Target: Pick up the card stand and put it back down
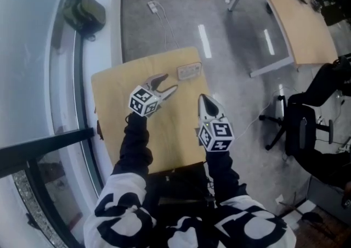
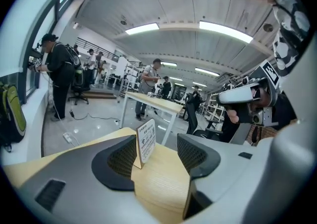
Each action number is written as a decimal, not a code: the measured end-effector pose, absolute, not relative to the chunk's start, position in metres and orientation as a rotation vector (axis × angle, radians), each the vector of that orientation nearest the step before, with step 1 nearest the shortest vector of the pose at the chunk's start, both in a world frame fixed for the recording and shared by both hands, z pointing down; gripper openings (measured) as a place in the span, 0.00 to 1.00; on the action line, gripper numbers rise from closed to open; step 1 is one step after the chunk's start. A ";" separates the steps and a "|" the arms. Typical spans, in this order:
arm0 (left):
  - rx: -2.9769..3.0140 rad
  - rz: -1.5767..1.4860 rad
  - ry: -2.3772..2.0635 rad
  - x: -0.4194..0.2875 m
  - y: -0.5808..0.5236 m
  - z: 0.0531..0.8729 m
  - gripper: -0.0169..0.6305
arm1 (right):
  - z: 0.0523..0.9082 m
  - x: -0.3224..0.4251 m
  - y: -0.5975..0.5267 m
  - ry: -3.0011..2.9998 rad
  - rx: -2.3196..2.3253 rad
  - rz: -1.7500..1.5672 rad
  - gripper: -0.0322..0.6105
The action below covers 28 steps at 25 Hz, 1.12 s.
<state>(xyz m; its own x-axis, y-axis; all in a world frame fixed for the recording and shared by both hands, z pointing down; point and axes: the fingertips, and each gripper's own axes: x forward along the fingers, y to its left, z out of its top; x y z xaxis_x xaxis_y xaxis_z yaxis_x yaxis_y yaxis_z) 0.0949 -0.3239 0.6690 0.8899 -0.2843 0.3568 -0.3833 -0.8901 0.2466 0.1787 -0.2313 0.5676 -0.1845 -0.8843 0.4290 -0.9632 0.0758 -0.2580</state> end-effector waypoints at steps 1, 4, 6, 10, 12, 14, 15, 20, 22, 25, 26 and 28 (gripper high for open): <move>2.741 0.429 -0.521 0.091 -0.318 0.660 0.42 | 0.564 0.175 -0.227 -2.186 1.896 0.731 0.08; 2.753 0.374 -0.575 0.082 -0.298 0.632 0.42 | 0.551 0.161 -0.214 -2.204 1.901 0.704 0.08; 2.779 0.327 -0.588 0.078 -0.284 0.610 0.42 | 0.542 0.150 -0.206 -2.219 1.905 0.679 0.08; 2.831 0.264 -0.617 0.073 -0.252 0.569 0.41 | 0.521 0.133 -0.191 -2.258 1.906 0.628 0.08; 2.842 0.247 -0.651 0.069 -0.240 0.552 0.41 | 0.512 0.131 -0.185 -2.256 1.931 0.632 0.08; 2.855 0.230 -0.691 0.062 -0.228 0.535 0.40 | 0.500 0.134 -0.181 -2.241 1.987 0.648 0.08; 2.864 0.216 -0.711 0.058 -0.222 0.526 0.39 | 0.492 0.134 -0.180 -2.243 2.008 0.638 0.08; 2.885 0.109 -0.848 0.037 -0.198 0.478 0.32 | 0.448 0.121 -0.176 -2.297 2.024 0.474 0.08; 2.888 0.093 -0.910 0.031 -0.192 0.463 0.29 | 0.438 0.114 -0.172 -2.291 2.016 0.415 0.08; 2.877 0.090 -1.010 0.022 -0.184 0.446 0.24 | 0.432 0.105 -0.163 -2.306 1.995 0.383 0.08; 2.871 0.087 -1.043 0.018 -0.182 0.442 0.22 | 0.430 0.103 -0.159 -2.310 1.991 0.376 0.08; 2.861 0.078 -1.091 0.013 -0.178 0.436 0.17 | 0.427 0.101 -0.153 -2.314 1.993 0.360 0.08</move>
<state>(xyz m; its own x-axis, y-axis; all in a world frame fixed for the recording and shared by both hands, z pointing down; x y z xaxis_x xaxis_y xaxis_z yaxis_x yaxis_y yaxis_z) 0.0129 -0.1782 0.4364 0.7452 -0.6626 0.0752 -0.6665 -0.7435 0.0547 0.1009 -0.1529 0.4269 -0.1591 -0.9665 0.2014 -0.9820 0.1339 -0.1329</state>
